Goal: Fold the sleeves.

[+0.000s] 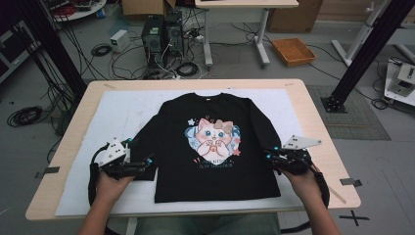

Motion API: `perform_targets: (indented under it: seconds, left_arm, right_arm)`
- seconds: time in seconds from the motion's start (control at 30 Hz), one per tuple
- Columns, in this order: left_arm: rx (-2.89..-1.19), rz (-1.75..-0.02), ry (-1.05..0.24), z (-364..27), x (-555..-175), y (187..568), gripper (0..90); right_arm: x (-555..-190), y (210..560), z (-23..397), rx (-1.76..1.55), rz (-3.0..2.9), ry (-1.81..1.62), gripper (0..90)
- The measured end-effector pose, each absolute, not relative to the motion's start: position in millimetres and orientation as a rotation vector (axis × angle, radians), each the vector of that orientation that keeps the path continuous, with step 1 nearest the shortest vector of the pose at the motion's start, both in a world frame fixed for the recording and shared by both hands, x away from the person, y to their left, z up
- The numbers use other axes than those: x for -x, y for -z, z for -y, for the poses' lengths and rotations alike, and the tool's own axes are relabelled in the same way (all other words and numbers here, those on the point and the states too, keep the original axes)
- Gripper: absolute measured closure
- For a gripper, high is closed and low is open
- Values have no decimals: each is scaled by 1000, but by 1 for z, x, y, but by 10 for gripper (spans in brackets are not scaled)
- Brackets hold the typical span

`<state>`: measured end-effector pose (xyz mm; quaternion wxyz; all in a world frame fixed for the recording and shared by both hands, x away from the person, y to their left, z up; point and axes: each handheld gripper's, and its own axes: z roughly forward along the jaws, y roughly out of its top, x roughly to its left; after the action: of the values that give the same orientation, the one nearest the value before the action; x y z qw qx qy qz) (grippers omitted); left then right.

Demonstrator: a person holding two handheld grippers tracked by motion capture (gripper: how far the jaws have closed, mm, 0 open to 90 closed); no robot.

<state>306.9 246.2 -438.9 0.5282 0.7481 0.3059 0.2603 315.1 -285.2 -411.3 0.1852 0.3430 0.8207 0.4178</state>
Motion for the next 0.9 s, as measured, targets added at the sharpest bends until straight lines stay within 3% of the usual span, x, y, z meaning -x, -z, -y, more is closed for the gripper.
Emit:
perform_targets:
  seconds: [0.63, 0.7, 0.8, 0.9]
  left_arm:
    - [-1793, -734, -616, -245, -308, 440, 203]
    - [-1793, -733, -615, -246, -307, 440, 203]
    - [-1788, -733, -616, -246, -307, 439, 203]
    - [-1789, -732, -616, -246, -308, 439, 203]
  right_arm:
    - [-305, 411, 205, -800, -2483, -1165, 781]
    - [-304, 412, 197, -766, -2504, -1177, 690]
    - [-303, 412, 196, -758, -2508, -1189, 666]
    - [-305, 409, 205, -799, -2463, -1217, 546]
